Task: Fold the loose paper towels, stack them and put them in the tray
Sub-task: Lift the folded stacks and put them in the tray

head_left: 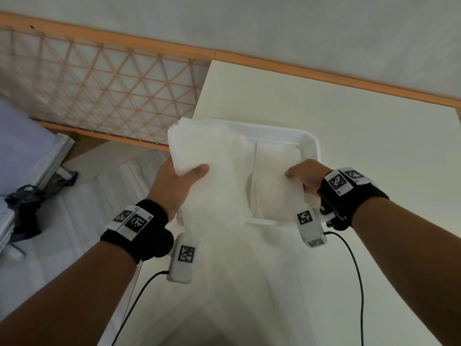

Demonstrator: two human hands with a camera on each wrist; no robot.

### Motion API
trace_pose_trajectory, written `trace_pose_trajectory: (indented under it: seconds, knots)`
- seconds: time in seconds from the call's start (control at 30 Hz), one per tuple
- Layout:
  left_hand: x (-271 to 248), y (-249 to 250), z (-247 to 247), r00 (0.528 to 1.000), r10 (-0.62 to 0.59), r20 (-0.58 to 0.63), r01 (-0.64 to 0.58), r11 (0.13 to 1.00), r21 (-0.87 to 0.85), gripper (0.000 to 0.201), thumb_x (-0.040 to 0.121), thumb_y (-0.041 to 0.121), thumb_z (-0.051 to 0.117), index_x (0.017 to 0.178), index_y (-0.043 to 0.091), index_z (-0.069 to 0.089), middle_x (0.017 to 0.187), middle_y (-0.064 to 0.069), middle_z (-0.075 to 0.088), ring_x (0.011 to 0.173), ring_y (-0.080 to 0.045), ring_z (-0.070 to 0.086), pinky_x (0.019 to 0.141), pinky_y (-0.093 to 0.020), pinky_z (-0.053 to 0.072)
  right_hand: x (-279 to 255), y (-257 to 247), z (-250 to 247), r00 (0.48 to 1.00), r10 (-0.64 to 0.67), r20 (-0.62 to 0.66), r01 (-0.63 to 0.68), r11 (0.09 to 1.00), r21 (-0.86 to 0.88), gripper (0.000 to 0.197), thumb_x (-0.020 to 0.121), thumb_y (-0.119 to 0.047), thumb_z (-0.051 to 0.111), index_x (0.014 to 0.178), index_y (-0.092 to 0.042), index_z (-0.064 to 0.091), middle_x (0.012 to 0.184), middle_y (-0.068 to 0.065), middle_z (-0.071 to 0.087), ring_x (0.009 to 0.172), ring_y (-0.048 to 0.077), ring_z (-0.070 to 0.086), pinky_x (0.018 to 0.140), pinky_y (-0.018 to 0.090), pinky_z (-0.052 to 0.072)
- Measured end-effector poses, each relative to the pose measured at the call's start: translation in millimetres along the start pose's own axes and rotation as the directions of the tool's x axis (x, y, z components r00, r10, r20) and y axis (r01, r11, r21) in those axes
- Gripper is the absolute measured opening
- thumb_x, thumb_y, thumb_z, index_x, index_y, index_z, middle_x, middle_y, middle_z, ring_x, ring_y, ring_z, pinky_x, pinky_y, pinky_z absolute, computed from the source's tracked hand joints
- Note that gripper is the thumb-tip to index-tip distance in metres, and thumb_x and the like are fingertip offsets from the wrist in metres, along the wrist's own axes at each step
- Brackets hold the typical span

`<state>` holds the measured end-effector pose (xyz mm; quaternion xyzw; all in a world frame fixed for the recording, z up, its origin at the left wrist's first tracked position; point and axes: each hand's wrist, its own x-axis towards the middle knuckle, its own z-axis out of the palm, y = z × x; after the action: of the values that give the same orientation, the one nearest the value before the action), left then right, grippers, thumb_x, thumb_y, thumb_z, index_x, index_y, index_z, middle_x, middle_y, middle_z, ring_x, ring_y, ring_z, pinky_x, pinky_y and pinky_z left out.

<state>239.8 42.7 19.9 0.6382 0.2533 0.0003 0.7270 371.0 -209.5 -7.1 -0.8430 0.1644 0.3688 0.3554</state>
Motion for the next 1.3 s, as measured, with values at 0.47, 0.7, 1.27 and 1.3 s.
trace_pose_trajectory:
  seconds: [0.47,0.7,1.27,1.3]
  knots:
    - [-1,-5,-1,1.000,-0.009,0.024,0.007,0.999,0.050,0.032,0.085,0.011,0.069,0.117,0.015,0.062,0.108,0.000,0.072,0.099,-0.020,0.069,0.089,-0.044,0.055,-8,-10,13,0.943,-0.113,-0.313,0.079,0.990,-0.119,0.076,0.088,-0.025,0.065,0.144,-0.001,0.019,0.146,0.015,0.033,0.131,0.033,0.040,0.101,0.037,0.037]
    - [-3,-2,2,0.999,0.014,0.038,-0.017,0.998,0.055,0.035,0.086,0.011,0.069,0.119,0.014,0.061,0.111,-0.001,0.071,0.101,-0.019,0.068,0.091,-0.044,0.054,-42,-16,13,0.980,-0.016,-0.197,-0.053,0.938,-0.343,0.105,0.074,-0.040,0.077,0.141,0.003,0.008,0.131,0.021,0.045,0.117,0.036,0.050,0.095,0.042,0.045]
    - [-13,3,7,0.996,0.043,0.078,-0.048,0.997,0.057,0.036,0.087,0.012,0.068,0.121,0.016,0.059,0.114,0.000,0.070,0.103,-0.016,0.067,0.093,-0.042,0.053,-20,8,18,0.976,0.062,-0.210,-0.118,0.957,-0.264,0.090,0.074,-0.040,0.076,0.135,0.003,0.026,0.130,0.021,0.047,0.112,0.039,0.056,0.096,0.048,0.047]
    - [-13,3,7,0.996,0.044,0.082,-0.049,0.997,0.061,0.037,0.087,0.013,0.068,0.122,0.015,0.059,0.114,0.001,0.069,0.103,-0.016,0.067,0.093,-0.042,0.053,-20,8,18,0.978,0.065,-0.198,-0.110,0.968,-0.224,0.089,0.074,-0.039,0.076,0.136,0.003,0.028,0.132,0.022,0.047,0.113,0.040,0.055,0.096,0.049,0.047]
